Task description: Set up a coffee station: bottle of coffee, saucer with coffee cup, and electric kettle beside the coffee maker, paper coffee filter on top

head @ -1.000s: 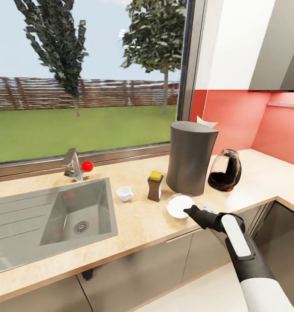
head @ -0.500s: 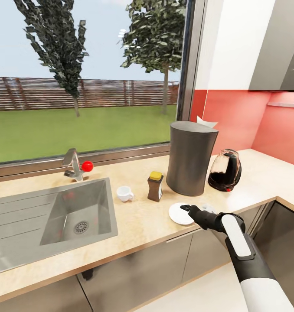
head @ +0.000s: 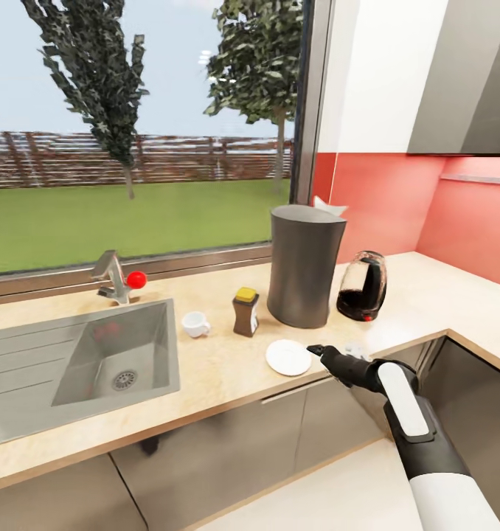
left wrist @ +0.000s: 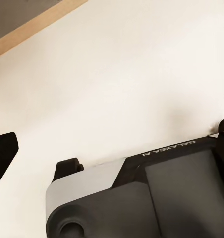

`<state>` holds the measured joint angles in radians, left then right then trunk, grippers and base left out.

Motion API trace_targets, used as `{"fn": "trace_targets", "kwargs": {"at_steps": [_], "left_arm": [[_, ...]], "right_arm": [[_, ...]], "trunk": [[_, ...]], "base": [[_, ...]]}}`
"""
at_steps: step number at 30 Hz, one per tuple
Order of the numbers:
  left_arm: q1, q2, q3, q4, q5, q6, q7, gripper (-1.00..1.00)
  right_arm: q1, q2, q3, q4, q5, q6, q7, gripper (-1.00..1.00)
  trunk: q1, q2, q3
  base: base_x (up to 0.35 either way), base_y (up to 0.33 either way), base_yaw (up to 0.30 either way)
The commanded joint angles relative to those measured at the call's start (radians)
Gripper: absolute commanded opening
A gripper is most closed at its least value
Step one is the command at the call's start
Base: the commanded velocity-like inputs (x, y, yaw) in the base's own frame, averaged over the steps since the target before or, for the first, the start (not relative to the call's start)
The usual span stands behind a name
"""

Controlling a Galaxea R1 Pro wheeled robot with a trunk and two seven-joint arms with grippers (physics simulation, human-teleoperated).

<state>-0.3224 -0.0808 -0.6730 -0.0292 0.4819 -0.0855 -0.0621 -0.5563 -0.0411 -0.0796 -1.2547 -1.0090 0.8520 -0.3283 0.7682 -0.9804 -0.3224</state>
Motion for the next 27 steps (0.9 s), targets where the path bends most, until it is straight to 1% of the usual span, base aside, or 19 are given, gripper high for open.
{"fn": "trace_targets", "kwargs": {"at_steps": [1,4,6,9,12,13,14,15,17,18,22,27], "left_arm": [[-0.001,0.0,-0.008,0.003,0.011,-0.005,-0.004,1.0],[-0.001,0.0,-0.008,0.003,0.011,-0.005,-0.004,1.0],[-0.001,0.0,-0.008,0.003,0.011,-0.005,-0.004,1.0],[-0.001,0.0,-0.008,0.002,0.011,-0.005,-0.004,1.0],[-0.001,0.0,-0.007,0.002,0.011,-0.005,-0.004,1.0],[-0.001,0.0,-0.006,0.002,0.011,-0.005,-0.004,1.0],[-0.001,0.0,-0.006,0.002,0.011,-0.005,-0.004,1.0],[-0.001,0.0,-0.006,0.002,0.011,-0.005,-0.004,1.0],[-0.001,0.0,-0.006,0.003,0.011,-0.005,-0.004,1.0],[-0.001,0.0,-0.005,0.002,0.011,-0.005,-0.004,1.0],[-0.001,0.002,-0.003,0.003,0.011,-0.005,-0.004,1.0],[-0.001,0.003,-0.002,0.003,0.011,-0.005,-0.003,1.0]], "right_arm": [[-0.001,0.0,0.0,-0.004,-0.011,0.002,-0.009,1.0],[-0.001,0.0,0.011,-0.008,-0.01,0.002,-0.009,1.0],[-0.001,0.0,0.025,-0.009,-0.01,0.003,-0.008,1.0],[-0.001,0.0,0.059,-0.016,-0.01,0.004,-0.006,1.0],[-0.001,0.0,0.1,-0.065,-0.01,0.005,-0.005,1.0],[-0.001,-0.002,0.223,-0.147,-0.009,0.003,-0.005,1.0],[-0.001,-0.002,0.249,-0.157,-0.009,0.003,-0.004,1.0],[-0.001,-0.002,0.291,-0.173,-0.009,0.002,-0.002,1.0],[-0.001,-0.002,0.319,-0.183,-0.008,0.001,0.005,1.0],[-0.001,-0.002,0.338,-0.189,-0.007,0.0,0.021,1.0],[-0.001,-0.007,0.365,-0.203,-0.003,0.001,0.08,1.0],[-0.001,-0.009,0.367,-0.206,-0.005,0.002,0.098,1.0]], "trunk": [[0.0,-0.001,-0.001],[0.0,-0.001,-0.001],[0.0,-0.001,-0.001],[0.0,-0.001,-0.001],[0.0,-0.001,-0.001],[0.0,-0.001,-0.001],[0.0,-0.001,-0.001],[0.0,-0.001,-0.001],[0.0,-0.001,-0.001],[0.0,-0.001,-0.001],[0.0,-0.001,-0.001],[0.0,-0.001,-0.001]], "base": [[-0.005,-0.301,0.0],[-0.002,-0.288,0.0],[-0.001,-0.182,0.0],[0.0,-0.08,0.0],[0.0,-0.028,0.0],[0.0,-0.007,0.0],[0.0,-0.006,0.0],[0.0,-0.004,0.0],[0.0,-0.003,0.0],[0.0,-0.001,0.0],[0.0,0.0,0.0],[0.0,0.0,0.036]]}}
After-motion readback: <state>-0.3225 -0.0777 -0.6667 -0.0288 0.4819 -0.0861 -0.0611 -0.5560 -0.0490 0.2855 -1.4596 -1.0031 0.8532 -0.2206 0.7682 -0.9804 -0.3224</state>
